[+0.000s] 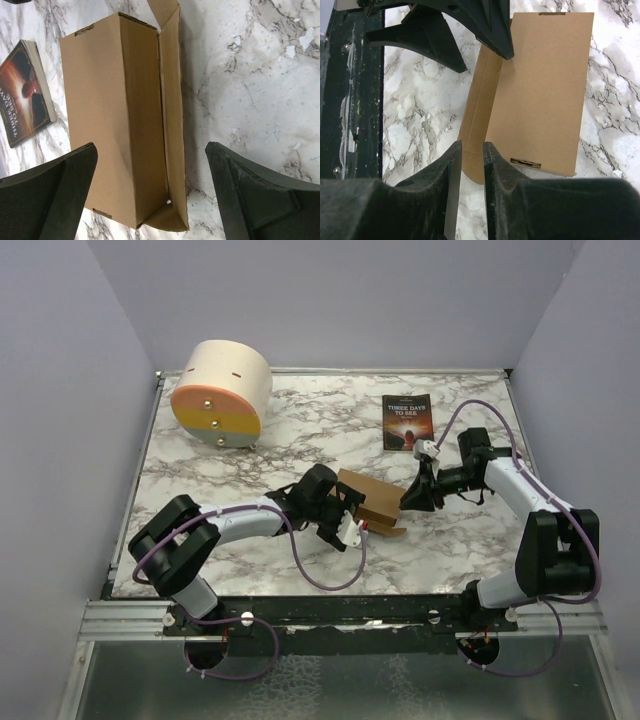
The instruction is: Fold the paper box
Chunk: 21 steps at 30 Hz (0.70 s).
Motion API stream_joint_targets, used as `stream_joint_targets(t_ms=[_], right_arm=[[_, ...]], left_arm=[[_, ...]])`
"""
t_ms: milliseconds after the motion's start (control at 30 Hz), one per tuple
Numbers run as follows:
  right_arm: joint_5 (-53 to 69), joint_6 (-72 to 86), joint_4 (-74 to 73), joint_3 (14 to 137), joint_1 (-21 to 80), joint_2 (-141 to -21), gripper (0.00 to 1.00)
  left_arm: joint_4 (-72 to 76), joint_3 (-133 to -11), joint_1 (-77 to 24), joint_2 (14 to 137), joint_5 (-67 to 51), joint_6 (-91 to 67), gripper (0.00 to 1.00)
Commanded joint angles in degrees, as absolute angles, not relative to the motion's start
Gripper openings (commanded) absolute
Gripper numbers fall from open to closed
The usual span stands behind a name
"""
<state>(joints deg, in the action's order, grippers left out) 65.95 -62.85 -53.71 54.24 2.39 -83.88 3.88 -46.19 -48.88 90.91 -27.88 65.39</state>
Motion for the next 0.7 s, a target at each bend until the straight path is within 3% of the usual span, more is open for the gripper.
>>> stream_joint_targets(t_ms=[0,167,300,667], right_arm=[[67.4,-63.6,-52.6,53.5,2.1,-84.0,0.24],[67.4,-64.8,-53.0,53.4,2.1,-83.9,0.26],[68.1,-69.1,-54.2,52.6,2.1,-82.8,0.34],[70.0,-97.4,-65.2,49.7,2.1,-80.6,0.37]], left_arm=[[7.7,-46.7,-49.2,92.0,-27.0,67.5,0.93],[9.2,-46.3,-49.5,93.5,-26.4,67.4,0.9],[9.1,-46.2,-49.5,93.8,-26.4,67.8,0.89],[7.4,-46.4,-49.4,95.3,-24.6,68.7,0.81]])
